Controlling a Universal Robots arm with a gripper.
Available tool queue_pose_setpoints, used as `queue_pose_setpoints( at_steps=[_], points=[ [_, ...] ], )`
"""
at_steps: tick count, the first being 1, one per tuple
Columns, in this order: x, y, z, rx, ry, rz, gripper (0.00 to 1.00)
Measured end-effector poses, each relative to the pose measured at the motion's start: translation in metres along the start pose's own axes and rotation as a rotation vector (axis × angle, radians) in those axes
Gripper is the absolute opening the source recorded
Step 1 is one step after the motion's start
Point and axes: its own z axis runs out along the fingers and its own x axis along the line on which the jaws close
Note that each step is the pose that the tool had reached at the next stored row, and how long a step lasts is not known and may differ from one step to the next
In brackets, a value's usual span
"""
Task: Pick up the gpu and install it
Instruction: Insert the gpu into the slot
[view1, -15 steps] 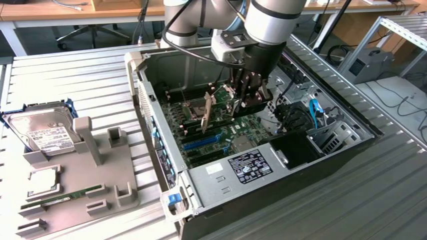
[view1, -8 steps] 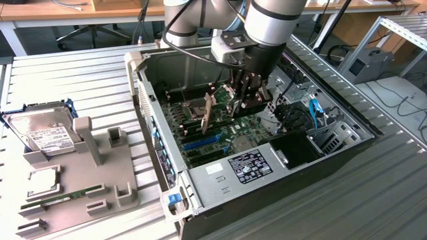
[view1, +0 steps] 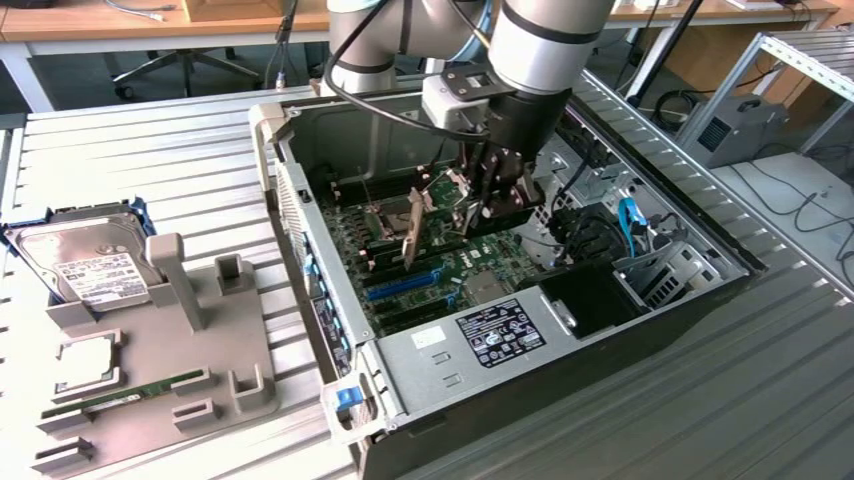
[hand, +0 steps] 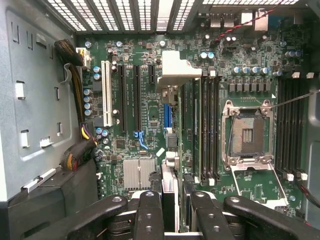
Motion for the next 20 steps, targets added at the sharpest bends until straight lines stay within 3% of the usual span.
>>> queue_pose_setpoints(
  at_steps=[8, 20],
  points=[
    [0.000, 0.0009, 0.0021, 0.0000, 0.0001, 0.000, 0.27],
    [0.001, 0.0114, 0.0042, 0.0000, 0.0000, 0.000, 0.27]
  ],
)
